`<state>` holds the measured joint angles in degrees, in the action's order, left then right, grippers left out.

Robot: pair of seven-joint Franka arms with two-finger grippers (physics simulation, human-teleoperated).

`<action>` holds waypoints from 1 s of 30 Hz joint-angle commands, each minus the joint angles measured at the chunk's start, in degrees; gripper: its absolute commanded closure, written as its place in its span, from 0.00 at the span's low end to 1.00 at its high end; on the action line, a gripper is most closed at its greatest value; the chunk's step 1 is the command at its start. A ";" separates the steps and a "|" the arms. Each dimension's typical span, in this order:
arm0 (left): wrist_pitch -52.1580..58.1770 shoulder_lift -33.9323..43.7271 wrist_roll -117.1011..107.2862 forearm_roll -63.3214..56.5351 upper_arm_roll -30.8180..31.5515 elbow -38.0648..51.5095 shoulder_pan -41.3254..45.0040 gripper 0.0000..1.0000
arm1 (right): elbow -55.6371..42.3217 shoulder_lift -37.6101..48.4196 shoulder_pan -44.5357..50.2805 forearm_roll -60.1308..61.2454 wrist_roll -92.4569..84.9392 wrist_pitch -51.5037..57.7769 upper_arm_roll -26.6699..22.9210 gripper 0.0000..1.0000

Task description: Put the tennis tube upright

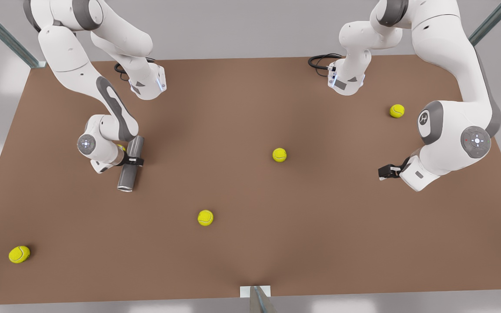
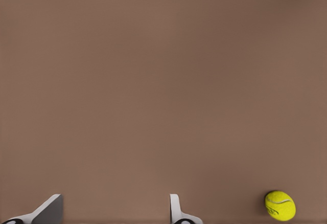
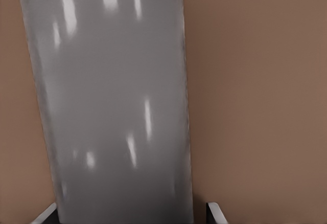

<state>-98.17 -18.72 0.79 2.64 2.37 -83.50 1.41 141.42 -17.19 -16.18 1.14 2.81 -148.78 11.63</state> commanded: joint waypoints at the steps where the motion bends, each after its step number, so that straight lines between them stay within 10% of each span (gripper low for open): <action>1: 0.00 -0.08 0.00 0.00 0.00 -0.09 0.00 0.00 | 0.09 -0.13 -0.17 0.00 0.00 -0.11 -0.03 0.00; 6: 0.09 0.00 0.00 0.00 0.00 0.00 0.00 0.00 | 0.35 -0.83 -0.08 0.00 -0.09 -0.99 0.06 0.00; 9: 0.00 0.00 0.00 0.00 0.00 0.00 0.00 0.00 | 0.35 -0.66 0.10 0.09 -0.09 -0.99 0.06 0.26; 30: 0.18 0.00 0.00 0.00 0.00 -0.09 0.00 0.00 | 0.35 0.22 0.36 0.09 -0.18 -0.46 0.14 0.25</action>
<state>-98.00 -18.72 0.71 2.64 2.37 -83.58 1.41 141.84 -16.73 -15.83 1.28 2.59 -149.17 11.92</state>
